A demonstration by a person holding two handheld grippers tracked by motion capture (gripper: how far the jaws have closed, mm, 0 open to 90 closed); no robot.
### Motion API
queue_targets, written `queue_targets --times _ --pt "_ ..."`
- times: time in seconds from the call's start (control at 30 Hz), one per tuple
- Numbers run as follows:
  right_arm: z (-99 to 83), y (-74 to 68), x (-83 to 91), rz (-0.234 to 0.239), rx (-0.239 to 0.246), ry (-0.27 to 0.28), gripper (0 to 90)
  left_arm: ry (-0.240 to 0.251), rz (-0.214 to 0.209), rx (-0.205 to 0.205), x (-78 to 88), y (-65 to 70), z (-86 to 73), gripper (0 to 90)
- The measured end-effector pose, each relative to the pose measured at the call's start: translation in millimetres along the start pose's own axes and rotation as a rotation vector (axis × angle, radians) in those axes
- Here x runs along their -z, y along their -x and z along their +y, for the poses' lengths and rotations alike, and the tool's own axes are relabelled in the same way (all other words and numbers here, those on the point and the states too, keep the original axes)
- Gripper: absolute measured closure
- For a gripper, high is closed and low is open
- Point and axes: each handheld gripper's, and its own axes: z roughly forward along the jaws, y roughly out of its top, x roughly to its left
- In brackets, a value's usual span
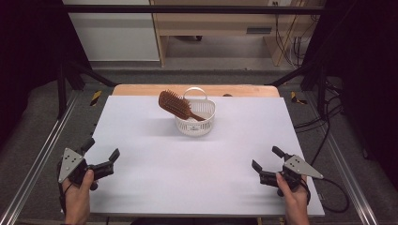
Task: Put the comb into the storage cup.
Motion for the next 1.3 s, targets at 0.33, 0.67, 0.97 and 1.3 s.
queue_targets --times 0.33,0.67,0.97,1.3 --pt "-6.4 1.3 0.3 -0.005 0.0 0.001 4.2 -0.013 -0.011 -0.02 1.3 7.6 -9.3 1.5" --pt "-9.3 1.6 0.5 -0.006 0.011 0.004 4.2 -0.023 -0.033 -0.034 0.7 15.3 -16.2 1.7" --pt "-11.0 0.3 -0.5 0.001 0.014 0.005 4.2 -0.029 -0.05 -0.042 0.8 22.0 -20.0 1.6" --pt "-12.0 -1.2 -1.6 0.014 0.024 0.008 4.2 -0.039 -0.072 -0.056 0.0 28.1 -23.4 1.6"
